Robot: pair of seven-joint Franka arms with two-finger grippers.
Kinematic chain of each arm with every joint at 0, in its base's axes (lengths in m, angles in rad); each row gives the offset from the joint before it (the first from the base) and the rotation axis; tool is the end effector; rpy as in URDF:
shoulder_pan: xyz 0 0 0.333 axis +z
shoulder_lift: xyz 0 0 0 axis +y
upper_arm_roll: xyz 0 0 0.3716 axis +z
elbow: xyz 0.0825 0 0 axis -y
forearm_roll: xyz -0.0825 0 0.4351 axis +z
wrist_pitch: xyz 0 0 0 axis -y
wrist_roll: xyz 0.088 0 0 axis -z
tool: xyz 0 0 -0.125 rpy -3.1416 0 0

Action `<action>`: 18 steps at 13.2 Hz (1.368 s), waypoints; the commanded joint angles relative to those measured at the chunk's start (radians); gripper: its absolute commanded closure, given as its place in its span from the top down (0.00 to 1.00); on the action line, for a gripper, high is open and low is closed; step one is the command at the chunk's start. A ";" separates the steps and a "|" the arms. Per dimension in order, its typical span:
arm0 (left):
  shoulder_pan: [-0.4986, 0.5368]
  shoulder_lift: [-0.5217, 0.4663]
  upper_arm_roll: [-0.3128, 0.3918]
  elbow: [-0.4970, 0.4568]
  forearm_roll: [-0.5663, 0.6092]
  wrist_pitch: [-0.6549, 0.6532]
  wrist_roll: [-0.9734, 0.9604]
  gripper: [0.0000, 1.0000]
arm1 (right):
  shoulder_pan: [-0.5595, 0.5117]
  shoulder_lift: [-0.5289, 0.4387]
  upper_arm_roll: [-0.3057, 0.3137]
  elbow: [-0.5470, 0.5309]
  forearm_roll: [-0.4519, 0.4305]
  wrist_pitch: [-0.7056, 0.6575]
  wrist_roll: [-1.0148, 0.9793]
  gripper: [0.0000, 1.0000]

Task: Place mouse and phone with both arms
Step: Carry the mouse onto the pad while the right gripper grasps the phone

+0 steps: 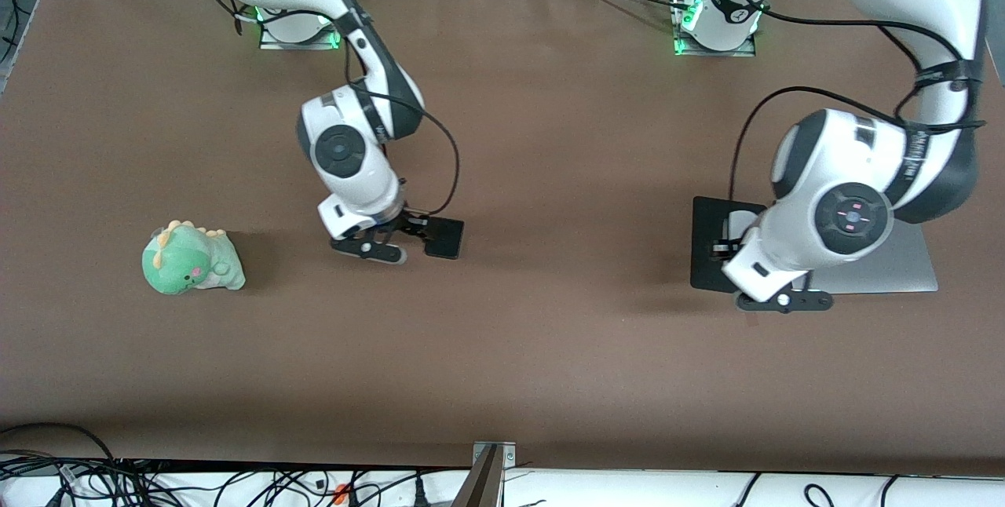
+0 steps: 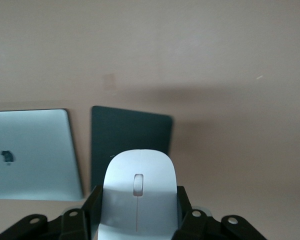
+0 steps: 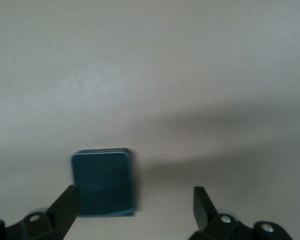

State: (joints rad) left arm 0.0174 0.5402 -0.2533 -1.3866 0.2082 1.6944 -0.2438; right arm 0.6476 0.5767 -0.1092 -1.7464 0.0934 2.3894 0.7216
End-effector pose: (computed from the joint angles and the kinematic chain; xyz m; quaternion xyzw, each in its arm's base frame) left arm 0.7465 -0.1189 0.4024 -0.9936 0.0097 0.0957 0.0596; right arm 0.6321 0.3890 0.2457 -0.9928 0.1145 -0.0264 0.0238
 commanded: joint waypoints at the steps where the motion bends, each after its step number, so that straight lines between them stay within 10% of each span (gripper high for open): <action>1: 0.096 -0.066 -0.015 -0.148 -0.029 0.013 0.151 0.16 | 0.052 0.051 -0.010 0.008 0.009 0.083 0.079 1.00; 7: 0.168 -0.217 -0.014 -0.626 -0.027 0.505 0.166 0.16 | 0.089 0.107 -0.012 0.001 0.008 0.165 0.081 1.00; 16: 0.211 -0.076 -0.012 -0.838 -0.026 1.066 0.153 0.22 | 0.099 0.135 -0.014 -0.005 -0.006 0.179 0.067 1.00; 17: 0.211 -0.059 -0.011 -0.830 -0.026 1.077 0.152 0.37 | 0.099 0.137 -0.014 -0.005 -0.007 0.180 0.065 1.00; 18: 0.211 -0.059 -0.006 -0.827 -0.026 1.076 0.152 0.99 | 0.101 0.143 -0.014 -0.004 -0.009 0.182 0.065 1.00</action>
State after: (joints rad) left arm 0.2187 0.4661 -0.2552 -2.2218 0.2076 2.7511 -0.1035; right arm 0.7347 0.7142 -0.1117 -1.7457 0.0921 2.5515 0.7890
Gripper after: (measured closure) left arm 0.392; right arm 0.000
